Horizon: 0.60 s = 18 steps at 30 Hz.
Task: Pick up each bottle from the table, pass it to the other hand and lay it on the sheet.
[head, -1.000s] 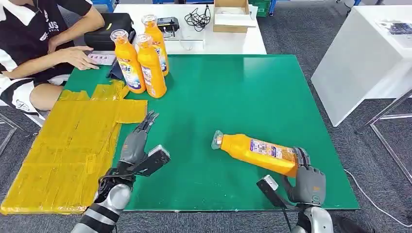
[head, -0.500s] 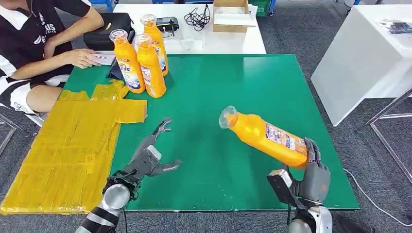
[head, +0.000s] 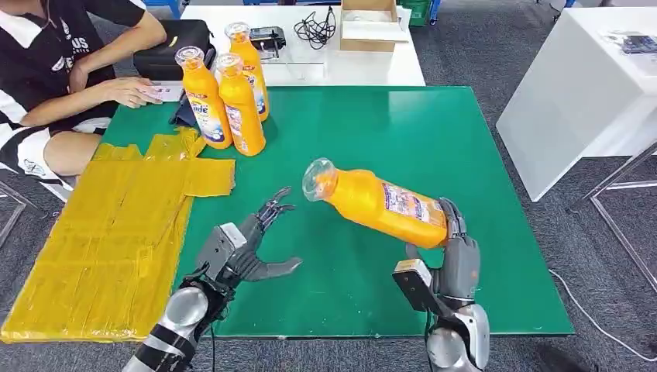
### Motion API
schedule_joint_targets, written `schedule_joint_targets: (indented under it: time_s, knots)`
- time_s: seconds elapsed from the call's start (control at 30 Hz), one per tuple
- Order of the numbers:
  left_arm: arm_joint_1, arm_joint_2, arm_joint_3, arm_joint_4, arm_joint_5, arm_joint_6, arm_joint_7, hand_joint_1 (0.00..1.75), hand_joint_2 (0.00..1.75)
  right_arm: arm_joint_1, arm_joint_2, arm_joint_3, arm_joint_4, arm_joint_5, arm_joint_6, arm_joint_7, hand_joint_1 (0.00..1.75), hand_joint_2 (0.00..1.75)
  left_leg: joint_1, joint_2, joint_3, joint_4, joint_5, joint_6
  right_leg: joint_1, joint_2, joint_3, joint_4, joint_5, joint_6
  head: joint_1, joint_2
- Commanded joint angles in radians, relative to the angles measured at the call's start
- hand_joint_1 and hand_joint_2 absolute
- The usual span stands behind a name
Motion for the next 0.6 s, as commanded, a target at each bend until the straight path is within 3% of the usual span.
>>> schedule_joint_targets:
  time_s: [0.03,0.43,0.6]
  knots:
    - [-0.07,-0.017,-0.036,0.043,0.129,0.001,0.003,0.0,1.75,-0.145,0.045,0.181,0.275,-0.022,0.018,-0.015,1.75,1.75,0.001,0.002,0.003,-0.001,-0.001,-0.001,0.001,0.003,0.003,-0.001,0.0,-0.001,0.0,0.0]
    - [-0.105,-0.029,-0.077,0.048,0.211,0.025,-0.016,0.0,1.75,-0.235,0.104,0.366,0.458,-0.027,0.035,-0.022,1.75,1.75,0.001,0.001,0.003,-0.001,0.0,-0.001,0.0,0.001,0.002,0.0,-0.001,0.0,-0.001,0.0]
    - [-0.106,-0.03,-0.078,0.047,0.212,0.026,-0.016,0.0,1.75,-0.237,0.107,0.368,0.46,-0.028,0.035,-0.02,1.75,1.75,0.001,0.0,0.004,-0.001,0.0,-0.001,0.001,0.0,0.004,-0.001,-0.001,0.0,0.0,0.0]
